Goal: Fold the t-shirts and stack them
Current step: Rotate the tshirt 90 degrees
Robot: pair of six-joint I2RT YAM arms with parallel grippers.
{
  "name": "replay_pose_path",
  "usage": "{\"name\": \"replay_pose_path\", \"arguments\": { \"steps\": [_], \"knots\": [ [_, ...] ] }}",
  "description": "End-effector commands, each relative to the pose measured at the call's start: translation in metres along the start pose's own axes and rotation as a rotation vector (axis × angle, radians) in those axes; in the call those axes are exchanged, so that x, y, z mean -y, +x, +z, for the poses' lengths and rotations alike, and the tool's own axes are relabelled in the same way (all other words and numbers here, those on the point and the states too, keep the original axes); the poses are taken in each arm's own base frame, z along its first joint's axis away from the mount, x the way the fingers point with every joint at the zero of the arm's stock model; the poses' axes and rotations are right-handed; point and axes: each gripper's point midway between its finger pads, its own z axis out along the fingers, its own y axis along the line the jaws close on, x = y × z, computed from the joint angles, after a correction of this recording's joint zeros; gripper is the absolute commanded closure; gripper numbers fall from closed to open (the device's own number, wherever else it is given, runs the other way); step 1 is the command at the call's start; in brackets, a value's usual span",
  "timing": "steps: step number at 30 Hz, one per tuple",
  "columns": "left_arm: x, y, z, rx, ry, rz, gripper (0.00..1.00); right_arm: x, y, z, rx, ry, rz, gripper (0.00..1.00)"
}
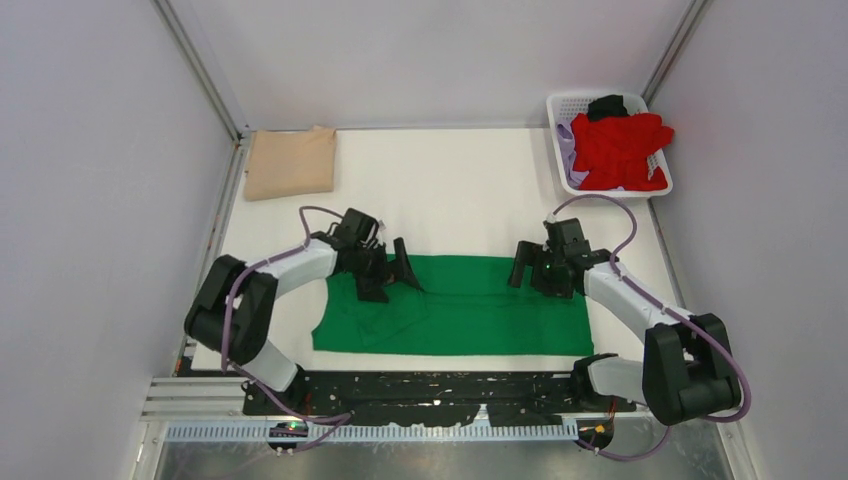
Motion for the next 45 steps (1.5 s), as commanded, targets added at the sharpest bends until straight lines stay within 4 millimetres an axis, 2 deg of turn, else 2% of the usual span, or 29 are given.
{"name": "replay_pose_path", "arguments": {
  "steps": [1, 3, 5, 8, 13, 15, 17, 21, 22, 23, 24, 27, 30, 34, 36, 38, 40, 42, 43, 45],
  "knots": [
    [-0.003, -0.065, 0.018, 0.087, -0.029, -0.062, 0.01, -0.004, 0.008, 0.001, -0.03, -0.025, 0.001, 0.05],
    [0.0, -0.097, 0.032, 0.078, -0.042, -0.131, 0.01, -0.005, 0.017, 0.0, -0.06, -0.032, -0.002, 0.05],
    [0.018, -0.129, 0.042, 0.061, -0.01, -0.176, 0.01, -0.006, 0.027, 0.0, -0.094, -0.043, -0.016, 0.04],
    [0.05, -0.165, 0.052, 0.062, 0.057, -0.208, 0.01, -0.018, 0.04, 0.006, -0.133, -0.098, -0.075, 0.05],
    [0.081, -0.218, 0.072, 0.115, 0.126, -0.296, 0.01, -0.065, 0.063, 0.008, -0.188, -0.233, -0.212, 0.05],
    [0.099, -0.242, 0.084, 0.116, 0.2, -0.332, 0.01, -0.082, 0.071, 0.008, -0.213, -0.285, -0.256, 0.04],
    [0.129, -0.271, 0.089, 0.133, 0.314, -0.352, 0.01, -0.098, 0.077, 0.007, -0.243, -0.335, -0.302, 0.05],
    [0.164, -0.319, 0.098, 0.203, 0.445, -0.384, 0.01, -0.138, 0.09, 0.009, -0.306, -0.442, -0.405, 0.05],
    [0.165, -0.33, 0.106, 0.219, 0.472, -0.412, 0.01, -0.157, 0.091, 0.004, -0.305, -0.498, -0.446, 0.05],
    [0.169, -0.34, 0.107, 0.24, 0.505, -0.431, 0.01, -0.164, 0.096, 0.005, -0.322, -0.511, -0.466, 0.05],
    [0.174, -0.349, 0.106, 0.266, 0.544, -0.447, 0.01, -0.181, 0.095, -0.001, -0.314, -0.551, -0.521, 0.05],
    [0.18, -0.368, 0.103, 0.329, 0.625, -0.471, 0.01, -0.198, 0.089, -0.009, -0.29, -0.558, -0.628, 0.05],
    [0.187, -0.377, 0.093, 0.366, 0.67, -0.44, 0.01, -0.199, 0.078, -0.018, -0.234, -0.543, -0.659, 0.05],
    [0.199, -0.378, 0.069, 0.393, 0.683, -0.353, 0.01, -0.196, 0.058, -0.038, -0.124, -0.511, -0.677, 0.05],
    [0.217, -0.376, 0.04, 0.421, 0.697, -0.278, 0.01, -0.192, 0.047, -0.046, -0.058, -0.485, -0.677, 0.05],
    [0.232, -0.372, 0.013, 0.443, 0.702, -0.2, 0.01, -0.179, 0.038, -0.051, -0.014, -0.415, -0.666, 0.04],
    [0.248, -0.361, -0.014, 0.451, 0.72, -0.11, 0.01, -0.163, 0.025, -0.055, 0.036, -0.325, -0.646, 0.05],
    [0.259, -0.344, -0.037, 0.434, 0.719, -0.042, 0.01, -0.142, 0.005, -0.057, 0.107, -0.211, -0.578, 0.05],
    [0.265, -0.333, -0.048, 0.427, 0.721, -0.005, 0.01, -0.134, 0.003, -0.056, 0.116, -0.184, -0.554, 0.05],
    [0.267, -0.309, -0.064, 0.404, 0.695, 0.063, 0.01, -0.117, -0.008, -0.059, 0.157, -0.141, -0.459, 0.05]
  ]
}}
